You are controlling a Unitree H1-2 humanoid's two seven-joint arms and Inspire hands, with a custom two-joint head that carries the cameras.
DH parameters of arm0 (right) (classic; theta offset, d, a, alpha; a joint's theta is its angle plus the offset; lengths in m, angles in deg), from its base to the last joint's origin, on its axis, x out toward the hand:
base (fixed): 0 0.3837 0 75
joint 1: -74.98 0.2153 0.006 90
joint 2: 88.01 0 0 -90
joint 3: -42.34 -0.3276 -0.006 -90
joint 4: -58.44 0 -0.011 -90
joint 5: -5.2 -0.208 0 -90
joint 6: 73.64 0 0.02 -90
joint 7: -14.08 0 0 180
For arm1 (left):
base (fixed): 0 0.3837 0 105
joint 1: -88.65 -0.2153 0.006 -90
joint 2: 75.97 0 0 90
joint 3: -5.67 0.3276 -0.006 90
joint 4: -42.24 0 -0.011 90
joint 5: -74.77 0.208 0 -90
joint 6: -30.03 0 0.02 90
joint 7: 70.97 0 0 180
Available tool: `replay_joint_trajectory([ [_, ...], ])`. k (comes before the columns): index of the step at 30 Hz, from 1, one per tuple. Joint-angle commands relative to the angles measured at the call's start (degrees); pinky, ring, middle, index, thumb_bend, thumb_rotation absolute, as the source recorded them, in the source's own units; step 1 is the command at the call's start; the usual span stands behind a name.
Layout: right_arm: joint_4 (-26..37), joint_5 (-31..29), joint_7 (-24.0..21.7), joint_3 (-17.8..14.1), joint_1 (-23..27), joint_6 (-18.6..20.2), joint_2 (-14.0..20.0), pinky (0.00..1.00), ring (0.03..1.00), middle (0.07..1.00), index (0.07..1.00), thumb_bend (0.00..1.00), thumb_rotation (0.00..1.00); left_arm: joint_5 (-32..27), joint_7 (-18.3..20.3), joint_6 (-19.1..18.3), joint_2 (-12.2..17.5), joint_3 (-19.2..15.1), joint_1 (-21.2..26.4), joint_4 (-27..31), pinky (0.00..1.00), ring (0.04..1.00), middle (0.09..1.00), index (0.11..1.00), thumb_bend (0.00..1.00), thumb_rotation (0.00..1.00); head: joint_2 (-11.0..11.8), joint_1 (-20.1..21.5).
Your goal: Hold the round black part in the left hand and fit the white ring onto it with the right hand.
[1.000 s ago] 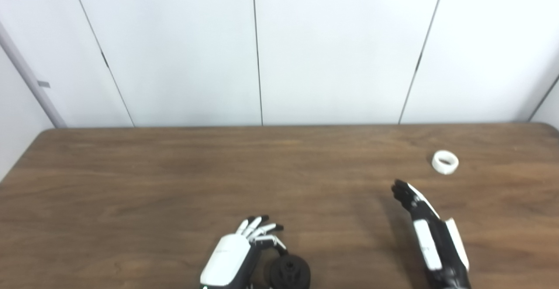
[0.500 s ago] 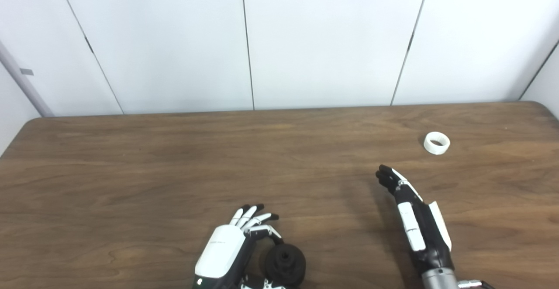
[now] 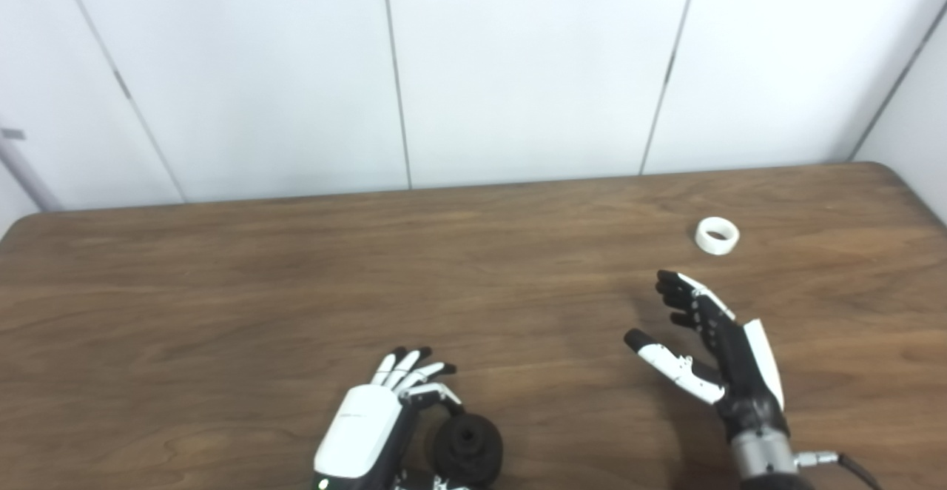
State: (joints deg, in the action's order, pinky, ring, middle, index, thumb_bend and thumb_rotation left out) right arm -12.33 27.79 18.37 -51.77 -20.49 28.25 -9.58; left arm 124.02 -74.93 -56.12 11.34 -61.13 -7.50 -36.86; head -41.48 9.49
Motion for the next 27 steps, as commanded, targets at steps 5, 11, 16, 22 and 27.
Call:
replay_joint_trajectory([
  [5,2.57,6.38,0.33,-1.5,7.55,5.87,4.4,0.84,0.846,0.817,0.698,0.84,0.28,0.47,1.71,-0.26,1.39,-1.15,-0.22,-0.6,1.0,0.94,0.832,0.484,0.52,0.05,-0.15,2.17],
  [11,-0.21,10.19,-0.86,-1.07,11.78,7.29,10.24,0.88,0.873,0.838,0.673,0.87,0.24,0.24,2.57,0.03,1.74,-1.99,-0.51,-0.21,1.0,0.932,0.83,0.484,0.52,0.05,-0.05,3.43],
  [16,-3.86,10.62,-1.87,-0.99,14.98,7.0,14.55,0.95,0.917,0.874,0.677,0.89,0.22,0.11,2.39,0.56,1.73,-2.46,-0.77,-0.38,1.0,0.928,0.824,0.484,0.52,0.05,0.04,4.34],
  [22,-9.85,11.32,-2.43,-0.3,18.98,6.78,18.63,1.0,0.972,0.91,0.687,0.9,0.21,0.48,2.5,1.03,1.8,-2.81,-1.02,-0.46,1.0,0.928,0.822,0.485,0.52,0.05,0.29,5.12],
  [27,-14.15,14.32,-5.58,2.5,23.34,10.89,22.42,1.0,1.0,0.957,0.718,0.9,0.25,0.07,3.21,0.91,1.96,-3.0,-1.26,-0.11,1.0,0.933,0.827,0.484,0.52,0.05,0.39,5.94],
])
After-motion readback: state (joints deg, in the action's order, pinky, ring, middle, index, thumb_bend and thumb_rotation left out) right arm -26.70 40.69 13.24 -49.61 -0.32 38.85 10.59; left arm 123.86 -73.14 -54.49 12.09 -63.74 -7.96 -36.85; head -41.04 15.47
